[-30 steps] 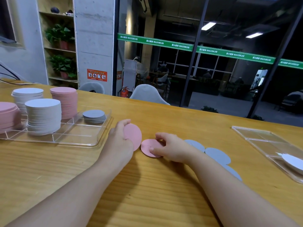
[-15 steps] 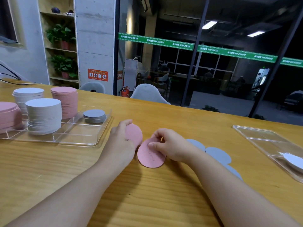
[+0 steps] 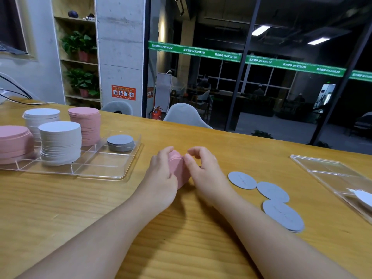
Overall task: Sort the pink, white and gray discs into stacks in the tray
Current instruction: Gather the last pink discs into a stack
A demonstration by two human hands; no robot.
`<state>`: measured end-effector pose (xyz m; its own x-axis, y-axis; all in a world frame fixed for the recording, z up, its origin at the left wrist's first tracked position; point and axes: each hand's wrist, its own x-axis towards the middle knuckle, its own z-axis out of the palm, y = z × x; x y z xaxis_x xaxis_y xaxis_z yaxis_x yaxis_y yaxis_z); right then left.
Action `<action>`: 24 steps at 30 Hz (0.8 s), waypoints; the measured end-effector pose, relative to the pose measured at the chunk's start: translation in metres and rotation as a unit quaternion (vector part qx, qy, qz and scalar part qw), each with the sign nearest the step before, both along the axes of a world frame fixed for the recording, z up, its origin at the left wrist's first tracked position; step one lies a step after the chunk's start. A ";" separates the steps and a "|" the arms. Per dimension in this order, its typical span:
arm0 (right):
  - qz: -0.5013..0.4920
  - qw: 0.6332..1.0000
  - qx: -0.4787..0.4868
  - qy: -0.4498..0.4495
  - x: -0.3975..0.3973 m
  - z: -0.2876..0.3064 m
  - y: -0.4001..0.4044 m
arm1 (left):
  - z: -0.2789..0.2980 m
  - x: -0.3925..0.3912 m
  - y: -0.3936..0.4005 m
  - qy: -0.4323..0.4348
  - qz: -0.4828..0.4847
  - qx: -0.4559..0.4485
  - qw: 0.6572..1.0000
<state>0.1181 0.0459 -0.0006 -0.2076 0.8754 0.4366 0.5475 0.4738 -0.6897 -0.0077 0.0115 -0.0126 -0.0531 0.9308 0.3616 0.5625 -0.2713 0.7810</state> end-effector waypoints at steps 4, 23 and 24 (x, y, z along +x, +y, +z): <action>0.054 0.966 -0.186 0.174 -0.009 -0.001 0.000 | 0.002 0.005 -0.001 0.028 -0.003 -0.015 0.999; 0.040 0.995 -0.055 0.072 -0.005 -0.013 -0.010 | -0.005 -0.009 0.003 -0.006 -0.045 -0.033 0.998; 0.029 0.998 -0.032 0.050 -0.005 -0.014 -0.011 | -0.005 -0.010 0.003 -0.008 -0.045 -0.026 0.999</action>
<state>0.1129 0.0346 -0.0145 -0.2168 0.8900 0.4011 0.4476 0.4558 -0.7694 -0.0174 0.0144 -0.0177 0.0265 0.9498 0.3118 0.5256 -0.2785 0.8039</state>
